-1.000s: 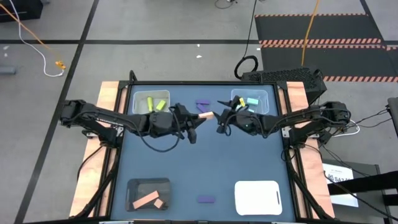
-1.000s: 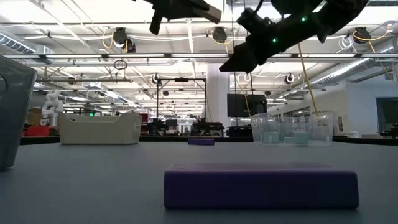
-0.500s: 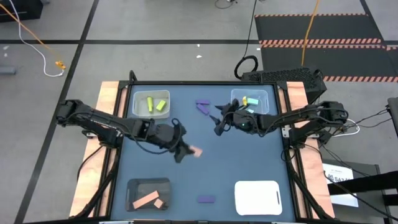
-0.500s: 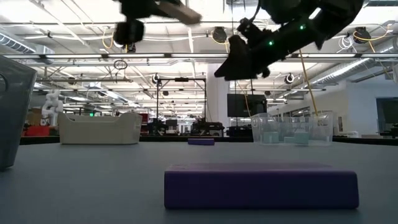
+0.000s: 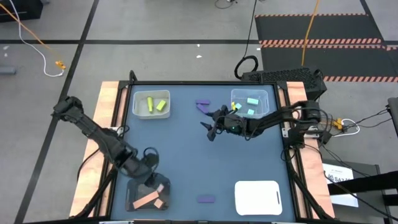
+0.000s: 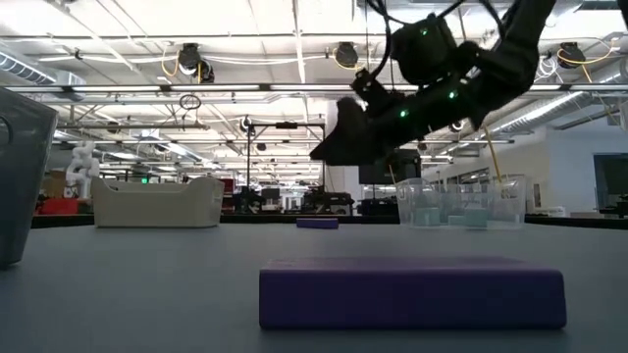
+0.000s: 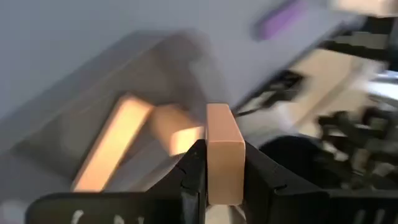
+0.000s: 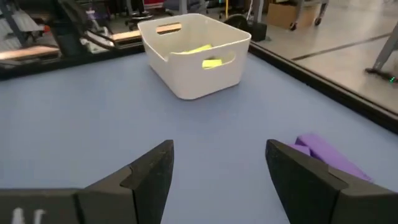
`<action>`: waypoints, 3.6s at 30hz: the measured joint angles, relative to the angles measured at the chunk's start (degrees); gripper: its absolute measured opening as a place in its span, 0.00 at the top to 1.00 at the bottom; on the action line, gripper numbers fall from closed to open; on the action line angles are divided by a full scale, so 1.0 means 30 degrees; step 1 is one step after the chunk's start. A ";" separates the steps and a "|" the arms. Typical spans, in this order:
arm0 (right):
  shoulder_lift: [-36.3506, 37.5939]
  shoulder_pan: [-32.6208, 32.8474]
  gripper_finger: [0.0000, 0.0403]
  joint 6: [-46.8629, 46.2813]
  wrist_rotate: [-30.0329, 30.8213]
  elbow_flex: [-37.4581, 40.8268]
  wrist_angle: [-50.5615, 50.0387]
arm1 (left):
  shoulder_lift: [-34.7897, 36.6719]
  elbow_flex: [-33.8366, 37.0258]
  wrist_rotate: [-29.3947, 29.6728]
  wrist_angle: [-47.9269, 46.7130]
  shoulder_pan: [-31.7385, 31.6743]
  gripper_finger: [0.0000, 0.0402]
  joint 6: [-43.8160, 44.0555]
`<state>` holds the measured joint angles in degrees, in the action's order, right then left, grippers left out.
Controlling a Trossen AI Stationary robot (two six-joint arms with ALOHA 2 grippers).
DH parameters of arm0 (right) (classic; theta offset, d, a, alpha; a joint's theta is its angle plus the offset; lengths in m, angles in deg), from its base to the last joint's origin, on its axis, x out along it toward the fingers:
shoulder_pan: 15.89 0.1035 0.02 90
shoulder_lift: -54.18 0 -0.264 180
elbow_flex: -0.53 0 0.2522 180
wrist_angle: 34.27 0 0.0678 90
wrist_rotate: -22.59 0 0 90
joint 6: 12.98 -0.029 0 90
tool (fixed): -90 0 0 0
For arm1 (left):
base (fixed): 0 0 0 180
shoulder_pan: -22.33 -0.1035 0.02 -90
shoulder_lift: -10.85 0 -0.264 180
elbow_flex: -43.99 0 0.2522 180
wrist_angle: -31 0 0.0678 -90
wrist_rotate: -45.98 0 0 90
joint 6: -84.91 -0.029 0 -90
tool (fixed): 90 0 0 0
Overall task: Sort & place blocks by color
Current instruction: Put the orange block into the black bin, then put the purple block into the white bin
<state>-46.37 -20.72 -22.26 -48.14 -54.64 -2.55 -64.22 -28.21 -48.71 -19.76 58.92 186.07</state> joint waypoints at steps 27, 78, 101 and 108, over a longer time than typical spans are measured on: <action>-0.2325 -0.2488 0.39 -0.1770 -0.0123 -0.0096 0.0441 | -0.0707 0.0015 -0.1520 -0.1837 0.1974 0.49 0.2702; -0.5502 -0.4142 0.79 -0.2549 -0.2155 -0.5377 -0.7849 | 0.4367 -0.0011 0.8269 0.5557 -0.7282 0.47 -2.3361; 0.5748 -0.0006 0.79 0.7390 -0.0917 -0.4671 -0.5621 | -0.2642 0.0007 1.2782 0.2386 -0.7341 0.47 -1.9439; 0.7718 0.1740 0.79 0.8367 -0.0934 -0.3062 -0.3319 | -0.3392 0.0015 1.2779 0.2400 -0.7847 0.47 -1.8450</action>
<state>-23.21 -15.50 2.84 -50.94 -63.83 -12.51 -74.40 -28.17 -10.37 -12.56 35.38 130.72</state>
